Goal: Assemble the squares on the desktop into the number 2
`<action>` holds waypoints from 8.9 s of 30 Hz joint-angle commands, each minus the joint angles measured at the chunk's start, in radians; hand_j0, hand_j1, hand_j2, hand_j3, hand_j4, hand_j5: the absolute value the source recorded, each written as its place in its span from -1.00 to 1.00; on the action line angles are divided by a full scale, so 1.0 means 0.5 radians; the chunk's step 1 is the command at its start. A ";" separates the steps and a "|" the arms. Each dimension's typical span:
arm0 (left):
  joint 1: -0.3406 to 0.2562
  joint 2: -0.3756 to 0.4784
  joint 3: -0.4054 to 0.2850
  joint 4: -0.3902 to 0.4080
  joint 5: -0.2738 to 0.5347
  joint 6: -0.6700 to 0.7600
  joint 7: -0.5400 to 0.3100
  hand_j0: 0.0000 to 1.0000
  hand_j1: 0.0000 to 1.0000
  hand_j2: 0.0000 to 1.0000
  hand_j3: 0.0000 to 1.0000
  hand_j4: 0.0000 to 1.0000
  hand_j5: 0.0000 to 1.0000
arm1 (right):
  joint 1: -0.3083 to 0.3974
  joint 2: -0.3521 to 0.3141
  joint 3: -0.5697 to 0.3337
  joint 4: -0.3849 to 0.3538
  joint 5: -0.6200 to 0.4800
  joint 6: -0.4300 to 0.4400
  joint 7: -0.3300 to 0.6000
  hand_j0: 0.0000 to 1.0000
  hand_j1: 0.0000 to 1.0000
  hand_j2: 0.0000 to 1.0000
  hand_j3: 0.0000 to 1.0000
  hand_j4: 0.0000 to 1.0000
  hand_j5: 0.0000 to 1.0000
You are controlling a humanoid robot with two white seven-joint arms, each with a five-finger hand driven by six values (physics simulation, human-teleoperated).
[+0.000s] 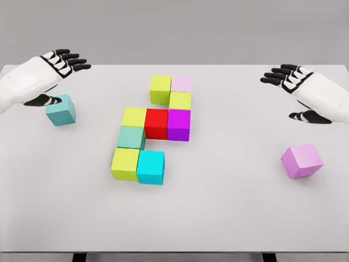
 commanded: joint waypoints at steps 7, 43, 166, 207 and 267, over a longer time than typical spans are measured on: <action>-0.009 0.050 -0.060 0.024 -0.046 0.000 0.001 1.00 1.00 1.00 1.00 1.00 1.00 | -0.028 -0.263 0.011 -0.017 -0.081 0.002 -0.033 1.00 1.00 1.00 1.00 1.00 1.00; -0.466 0.111 -0.732 0.524 0.261 0.000 -0.315 1.00 1.00 1.00 1.00 1.00 1.00 | -0.877 -1.079 1.579 -0.222 0.014 0.002 0.010 1.00 1.00 1.00 1.00 1.00 1.00; -1.135 -0.904 -0.840 1.595 0.120 0.000 -0.490 0.33 0.33 0.33 0.33 0.33 0.33 | -1.043 -0.248 1.520 -0.240 -0.060 0.002 0.406 0.40 0.40 0.40 0.40 0.40 0.40; -1.154 -0.665 -0.968 1.525 0.031 0.000 -0.493 0.75 0.75 0.75 0.75 0.75 0.75 | -1.559 -0.561 2.214 -0.219 -0.131 0.002 0.406 0.99 0.99 0.99 0.99 0.99 0.99; -1.151 -0.601 -1.122 1.374 -0.034 0.000 -0.554 0.75 0.75 0.75 0.75 0.75 0.75 | -1.565 -0.257 2.088 0.063 0.041 0.002 0.630 0.99 0.99 0.99 0.99 0.99 0.99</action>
